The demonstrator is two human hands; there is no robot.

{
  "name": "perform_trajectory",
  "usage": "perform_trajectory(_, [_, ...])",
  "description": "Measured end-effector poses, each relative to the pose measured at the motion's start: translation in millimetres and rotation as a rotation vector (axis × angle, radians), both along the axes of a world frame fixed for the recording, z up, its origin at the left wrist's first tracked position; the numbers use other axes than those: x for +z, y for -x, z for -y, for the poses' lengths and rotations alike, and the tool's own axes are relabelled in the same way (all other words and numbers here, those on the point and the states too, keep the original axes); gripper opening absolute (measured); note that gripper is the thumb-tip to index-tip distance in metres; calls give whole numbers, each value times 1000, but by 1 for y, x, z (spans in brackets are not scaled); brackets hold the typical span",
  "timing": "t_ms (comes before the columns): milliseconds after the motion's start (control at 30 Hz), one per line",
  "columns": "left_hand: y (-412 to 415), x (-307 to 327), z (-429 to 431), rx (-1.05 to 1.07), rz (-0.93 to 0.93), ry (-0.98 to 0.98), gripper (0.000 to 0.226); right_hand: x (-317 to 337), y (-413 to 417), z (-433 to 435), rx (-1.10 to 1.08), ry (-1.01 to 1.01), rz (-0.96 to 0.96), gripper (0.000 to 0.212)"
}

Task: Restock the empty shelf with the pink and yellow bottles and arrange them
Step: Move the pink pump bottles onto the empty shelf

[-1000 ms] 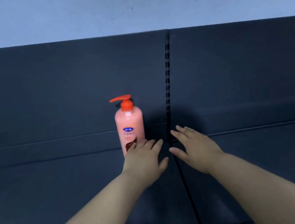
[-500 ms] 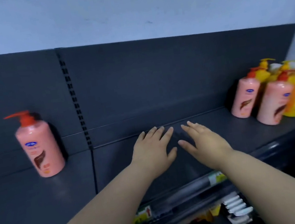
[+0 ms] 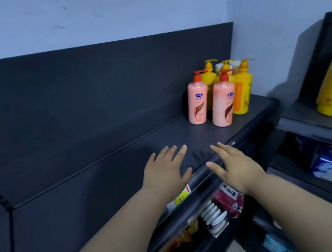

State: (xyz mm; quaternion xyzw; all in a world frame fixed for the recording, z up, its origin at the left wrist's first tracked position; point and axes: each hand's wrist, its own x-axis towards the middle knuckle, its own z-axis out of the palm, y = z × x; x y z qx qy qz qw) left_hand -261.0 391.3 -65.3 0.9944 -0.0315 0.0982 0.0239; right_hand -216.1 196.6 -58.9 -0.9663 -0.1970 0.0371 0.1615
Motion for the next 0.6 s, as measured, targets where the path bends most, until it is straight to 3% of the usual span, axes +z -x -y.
perform_trajectory(600, [-153,-21,-14,-169,-9,56,64,-11,-126,-16,-159,-59,18,68])
